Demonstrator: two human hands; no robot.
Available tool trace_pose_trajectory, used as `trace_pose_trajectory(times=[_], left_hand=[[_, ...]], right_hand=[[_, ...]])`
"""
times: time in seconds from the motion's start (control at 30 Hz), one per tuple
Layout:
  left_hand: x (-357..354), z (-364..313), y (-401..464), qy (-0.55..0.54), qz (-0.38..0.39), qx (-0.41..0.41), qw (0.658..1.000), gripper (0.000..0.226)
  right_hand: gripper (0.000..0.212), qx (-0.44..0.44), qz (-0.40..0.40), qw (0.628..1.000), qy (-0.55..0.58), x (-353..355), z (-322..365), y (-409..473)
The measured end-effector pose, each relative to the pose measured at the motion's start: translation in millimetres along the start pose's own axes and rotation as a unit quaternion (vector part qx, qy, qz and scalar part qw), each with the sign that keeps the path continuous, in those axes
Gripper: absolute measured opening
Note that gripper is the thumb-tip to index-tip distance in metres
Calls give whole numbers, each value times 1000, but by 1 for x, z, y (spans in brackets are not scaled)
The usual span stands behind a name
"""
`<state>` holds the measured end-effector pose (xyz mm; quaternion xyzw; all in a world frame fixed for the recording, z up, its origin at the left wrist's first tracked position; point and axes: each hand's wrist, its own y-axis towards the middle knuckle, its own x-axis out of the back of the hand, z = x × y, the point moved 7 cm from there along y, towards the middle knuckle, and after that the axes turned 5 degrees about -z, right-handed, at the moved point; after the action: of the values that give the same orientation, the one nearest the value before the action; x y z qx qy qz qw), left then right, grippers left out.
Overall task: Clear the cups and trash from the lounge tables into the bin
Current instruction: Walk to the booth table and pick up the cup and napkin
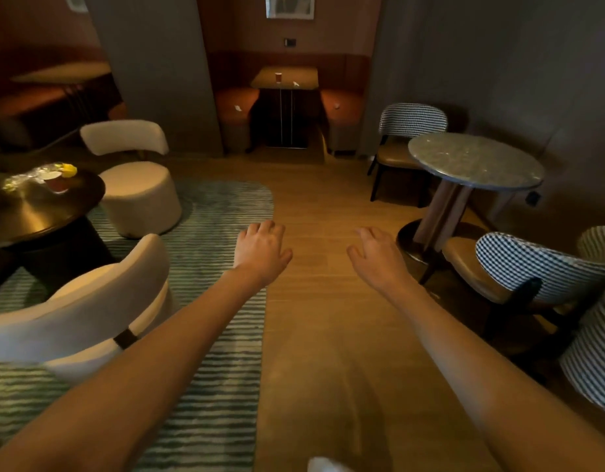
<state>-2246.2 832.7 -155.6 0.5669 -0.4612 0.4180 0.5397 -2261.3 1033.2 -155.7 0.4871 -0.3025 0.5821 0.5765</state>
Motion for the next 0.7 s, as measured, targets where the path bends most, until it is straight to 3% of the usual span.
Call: trace_pose_trajectory(times=[0.17,0.4,0.7], left_hand=[[-21,-22,111,2,-10,14,1000,52],[-95,-30,241,0,31,28,999,51],[-139,-5,476,-5,4,19,1000,53]], right_hand=[[48,19,4,1000,3,2,-39,114],[48,13,50,998,28,-60,-94,238],[48,13,25,999,20,-80,-137,472]])
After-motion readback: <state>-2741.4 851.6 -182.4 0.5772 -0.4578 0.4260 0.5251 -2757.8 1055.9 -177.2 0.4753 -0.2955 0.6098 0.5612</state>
